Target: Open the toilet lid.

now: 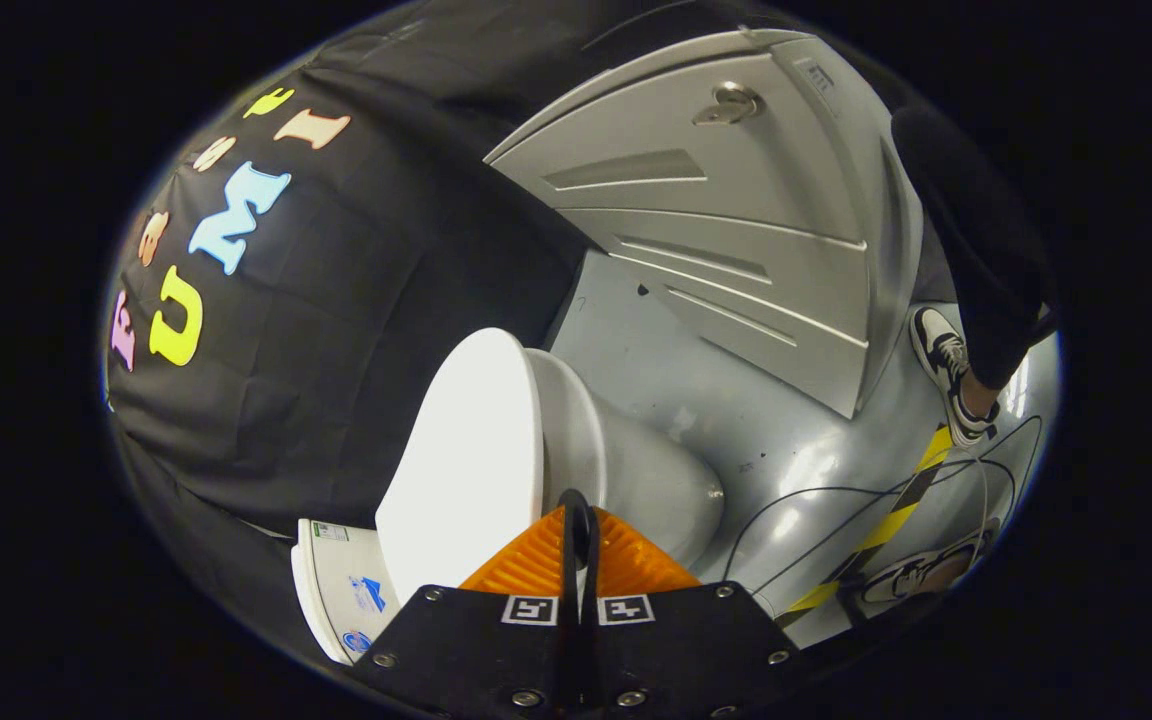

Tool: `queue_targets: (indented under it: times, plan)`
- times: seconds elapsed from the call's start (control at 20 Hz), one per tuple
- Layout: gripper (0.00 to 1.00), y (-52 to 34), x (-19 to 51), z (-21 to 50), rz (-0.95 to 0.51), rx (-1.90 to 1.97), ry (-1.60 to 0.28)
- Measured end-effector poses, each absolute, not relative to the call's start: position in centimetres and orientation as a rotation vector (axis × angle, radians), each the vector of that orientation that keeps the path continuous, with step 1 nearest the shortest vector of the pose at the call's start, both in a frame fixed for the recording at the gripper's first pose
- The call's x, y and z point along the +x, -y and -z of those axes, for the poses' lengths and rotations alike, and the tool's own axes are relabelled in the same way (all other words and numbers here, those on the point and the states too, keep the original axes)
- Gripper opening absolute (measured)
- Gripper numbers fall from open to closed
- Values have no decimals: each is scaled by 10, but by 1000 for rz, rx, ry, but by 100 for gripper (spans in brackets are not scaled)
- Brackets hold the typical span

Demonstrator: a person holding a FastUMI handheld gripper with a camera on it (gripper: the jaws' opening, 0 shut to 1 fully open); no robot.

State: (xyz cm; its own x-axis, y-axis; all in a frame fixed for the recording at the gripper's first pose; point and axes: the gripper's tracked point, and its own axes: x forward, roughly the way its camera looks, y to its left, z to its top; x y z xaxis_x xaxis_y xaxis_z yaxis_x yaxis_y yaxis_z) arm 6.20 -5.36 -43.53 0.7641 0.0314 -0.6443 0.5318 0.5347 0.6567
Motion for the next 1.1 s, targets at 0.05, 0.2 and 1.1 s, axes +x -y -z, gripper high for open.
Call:
queue_targets:
  times: [0.05,0.2,1.1]
  plan:
    - [0,53,62,431,317,963,-652]
    - [0,51,62,419,296,902,-650]
    - [0,26,64,332,207,676,-525]
